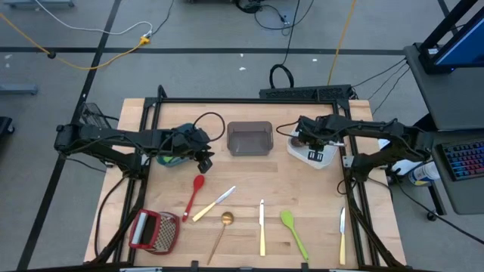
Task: Pick & Place Kitchen Items
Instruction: Put the red serving spoon into the white bin
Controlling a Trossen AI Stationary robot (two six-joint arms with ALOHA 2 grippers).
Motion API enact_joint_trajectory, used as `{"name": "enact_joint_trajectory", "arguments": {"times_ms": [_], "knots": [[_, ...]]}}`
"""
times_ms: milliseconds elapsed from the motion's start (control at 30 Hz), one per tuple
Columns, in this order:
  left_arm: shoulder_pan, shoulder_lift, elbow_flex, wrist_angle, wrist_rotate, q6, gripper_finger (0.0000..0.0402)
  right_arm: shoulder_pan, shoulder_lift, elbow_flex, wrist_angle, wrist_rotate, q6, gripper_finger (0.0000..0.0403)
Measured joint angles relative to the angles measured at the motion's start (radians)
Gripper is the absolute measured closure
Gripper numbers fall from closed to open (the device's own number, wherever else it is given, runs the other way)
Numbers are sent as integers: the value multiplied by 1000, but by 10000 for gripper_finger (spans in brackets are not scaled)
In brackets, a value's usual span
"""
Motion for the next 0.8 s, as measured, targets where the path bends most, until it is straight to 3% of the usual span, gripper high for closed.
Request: {"name": "enact_joint_trajectory", "arguments": {"times_ms": [267,400,633,800], "knots": [[-52,0,0,82,1,5,259,13,0,0,-1,29,61,232],[-90,0,0,131,2,2,259,53,-10,0,-5,39,79,230],[-201,0,0,218,2,-4,259,163,-65,11,-6,149,167,233],[-294,17,0,291,1,-140,259,254,-125,30,59,151,248,233]]}}
